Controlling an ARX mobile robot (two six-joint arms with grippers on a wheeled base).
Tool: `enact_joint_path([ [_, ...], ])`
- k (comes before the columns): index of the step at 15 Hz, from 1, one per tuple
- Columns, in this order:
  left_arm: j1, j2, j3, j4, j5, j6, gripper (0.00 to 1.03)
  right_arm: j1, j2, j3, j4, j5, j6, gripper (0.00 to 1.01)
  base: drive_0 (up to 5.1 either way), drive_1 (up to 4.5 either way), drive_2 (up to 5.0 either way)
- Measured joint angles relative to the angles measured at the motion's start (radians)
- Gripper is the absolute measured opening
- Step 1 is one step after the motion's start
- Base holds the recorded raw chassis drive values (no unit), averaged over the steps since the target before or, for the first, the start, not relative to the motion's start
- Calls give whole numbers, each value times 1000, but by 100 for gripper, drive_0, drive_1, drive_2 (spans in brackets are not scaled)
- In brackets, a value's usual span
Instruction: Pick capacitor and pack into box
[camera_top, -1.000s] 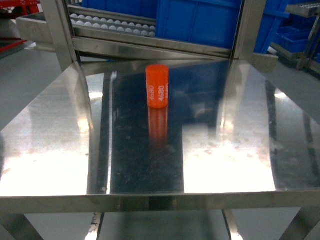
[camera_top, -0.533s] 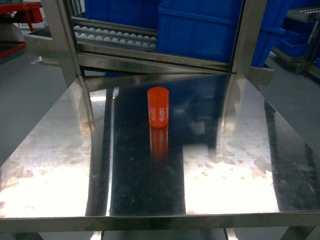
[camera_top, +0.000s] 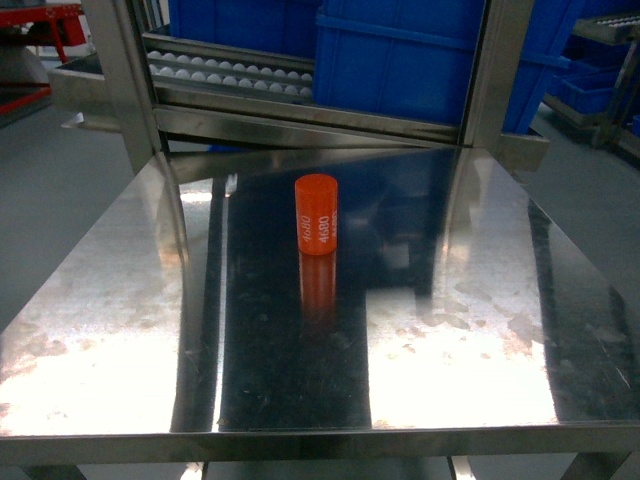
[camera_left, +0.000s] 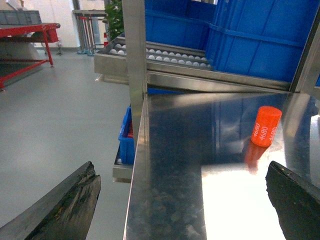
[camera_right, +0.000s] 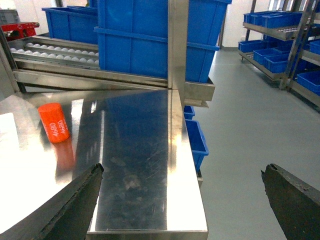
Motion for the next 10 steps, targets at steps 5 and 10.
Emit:
enact_joint_path([
  [5,-14,25,20,-72,-21,-11,98,0,0,0,0,0,0,98,0,0,0],
  [10,-299,1013,263,688,-129,-74,98,0,0,0,0,0,0,98,0,0,0],
])
